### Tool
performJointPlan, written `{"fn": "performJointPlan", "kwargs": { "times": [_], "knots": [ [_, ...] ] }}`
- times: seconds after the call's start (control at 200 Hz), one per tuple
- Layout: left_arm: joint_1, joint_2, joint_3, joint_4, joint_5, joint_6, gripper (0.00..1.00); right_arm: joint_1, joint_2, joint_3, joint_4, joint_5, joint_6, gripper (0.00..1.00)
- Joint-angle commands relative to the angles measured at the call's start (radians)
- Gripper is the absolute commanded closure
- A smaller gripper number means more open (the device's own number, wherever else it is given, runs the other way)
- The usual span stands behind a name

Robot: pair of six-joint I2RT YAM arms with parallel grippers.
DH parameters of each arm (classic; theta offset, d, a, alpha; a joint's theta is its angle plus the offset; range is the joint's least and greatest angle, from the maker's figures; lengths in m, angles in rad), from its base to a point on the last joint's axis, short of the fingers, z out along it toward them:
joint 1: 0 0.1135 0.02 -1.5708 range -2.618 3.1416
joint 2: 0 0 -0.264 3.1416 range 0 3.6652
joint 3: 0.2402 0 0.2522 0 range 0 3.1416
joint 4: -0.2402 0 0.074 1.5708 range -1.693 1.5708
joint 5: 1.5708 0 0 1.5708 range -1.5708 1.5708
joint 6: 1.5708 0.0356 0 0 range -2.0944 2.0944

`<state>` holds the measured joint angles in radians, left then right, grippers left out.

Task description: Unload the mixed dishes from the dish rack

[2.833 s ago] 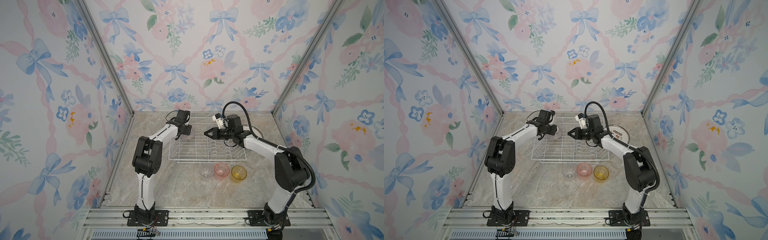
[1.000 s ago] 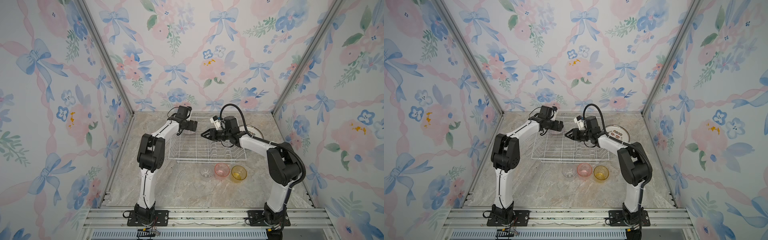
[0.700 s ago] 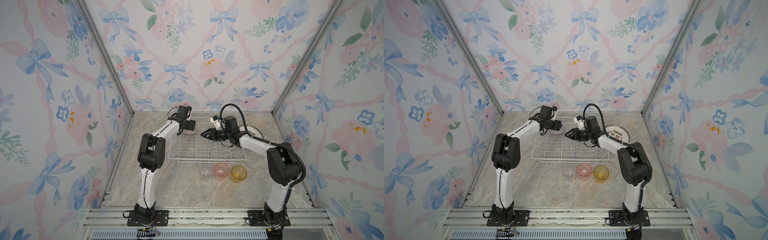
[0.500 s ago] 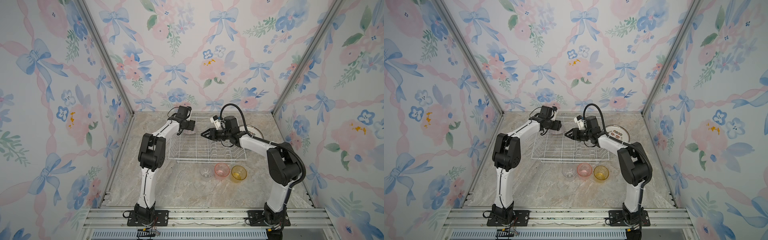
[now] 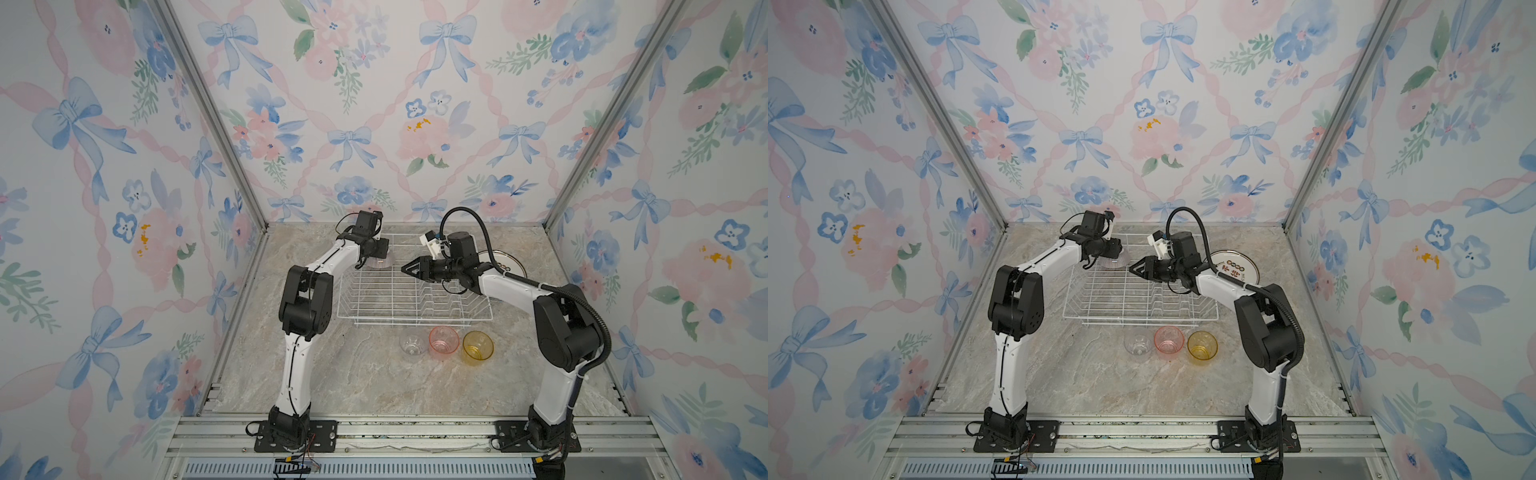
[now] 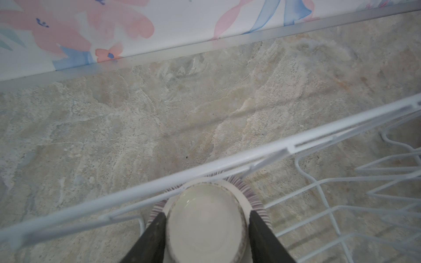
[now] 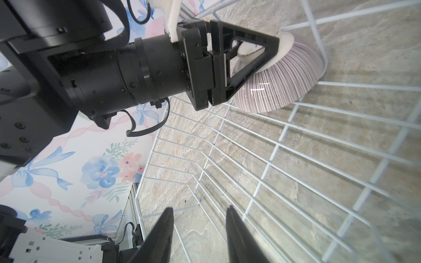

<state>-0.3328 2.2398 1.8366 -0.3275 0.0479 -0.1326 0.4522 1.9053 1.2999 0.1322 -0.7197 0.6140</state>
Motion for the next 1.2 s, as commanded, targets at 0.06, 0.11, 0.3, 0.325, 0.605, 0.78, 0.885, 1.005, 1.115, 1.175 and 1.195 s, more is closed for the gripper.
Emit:
{"fn": "performJointPlan", "kwargs": {
  "times": [0.06,0.11,0.3,0.325,0.605,0.78,0.885,1.005,1.115,1.175,1.195],
  "knots": [
    [-0.003,0.039,0.013,-0.010,0.017,-0.001,0.49,-0.011,0.023,0.007,0.020,-0.020,0.004,0.59],
    [-0.004,0.040,0.009,-0.010,0.018,0.000,0.50,-0.011,0.022,0.006,0.022,-0.021,0.004,0.59],
    [-0.002,0.023,-0.017,-0.010,0.032,0.008,0.57,-0.013,0.020,0.003,0.026,-0.022,0.035,0.59],
    [-0.002,0.019,-0.022,-0.009,0.033,0.007,0.57,-0.012,0.018,0.002,0.026,-0.021,0.035,0.59],
    [-0.011,-0.085,-0.087,-0.005,0.040,0.022,0.59,-0.011,0.020,-0.001,0.030,-0.021,0.037,0.59],
    [-0.018,-0.132,-0.096,-0.005,0.073,0.021,0.59,-0.012,0.033,-0.018,0.082,-0.033,0.084,0.59],
    [-0.020,-0.148,-0.095,-0.006,0.086,0.019,0.59,-0.011,0.044,-0.026,0.109,-0.043,0.110,0.59],
    [-0.022,-0.164,-0.096,-0.005,0.105,0.015,0.59,-0.012,0.053,-0.025,0.095,-0.039,0.110,0.59],
    [-0.021,-0.179,-0.090,-0.005,0.129,0.007,0.59,-0.013,0.055,-0.027,0.080,-0.035,0.108,0.59],
    [-0.017,-0.183,-0.082,-0.005,0.156,0.000,0.59,-0.014,0.055,-0.030,0.081,-0.038,0.115,0.59],
    [-0.014,-0.184,-0.079,-0.004,0.167,-0.006,0.59,-0.015,0.055,-0.034,0.085,-0.039,0.120,0.59]
  ]
}}
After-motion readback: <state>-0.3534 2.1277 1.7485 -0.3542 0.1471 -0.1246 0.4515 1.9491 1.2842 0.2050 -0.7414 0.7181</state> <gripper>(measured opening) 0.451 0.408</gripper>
